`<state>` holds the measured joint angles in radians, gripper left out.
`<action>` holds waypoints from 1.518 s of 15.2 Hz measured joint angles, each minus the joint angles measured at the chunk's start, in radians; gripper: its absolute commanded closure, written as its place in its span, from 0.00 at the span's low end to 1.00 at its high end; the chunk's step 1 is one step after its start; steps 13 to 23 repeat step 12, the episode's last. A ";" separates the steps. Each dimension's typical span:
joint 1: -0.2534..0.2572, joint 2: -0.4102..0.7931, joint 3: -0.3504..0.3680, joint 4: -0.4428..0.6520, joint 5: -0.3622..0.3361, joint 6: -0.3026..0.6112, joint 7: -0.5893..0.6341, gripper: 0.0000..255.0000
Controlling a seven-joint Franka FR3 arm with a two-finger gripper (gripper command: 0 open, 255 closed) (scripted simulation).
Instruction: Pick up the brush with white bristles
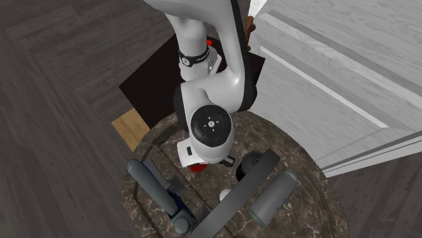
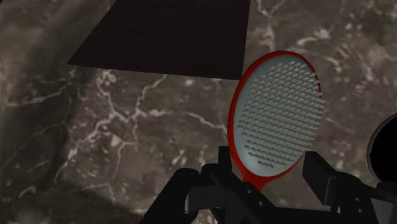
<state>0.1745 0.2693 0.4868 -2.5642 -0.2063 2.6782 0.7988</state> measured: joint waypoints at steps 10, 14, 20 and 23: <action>-0.054 -0.173 0.090 -0.011 0.181 -0.139 -0.124 1.00; -0.057 -0.201 0.097 -0.013 0.208 -0.160 -0.143 1.00; -0.057 -0.201 0.097 -0.013 0.208 -0.160 -0.143 1.00; -0.057 -0.201 0.097 -0.013 0.208 -0.160 -0.143 1.00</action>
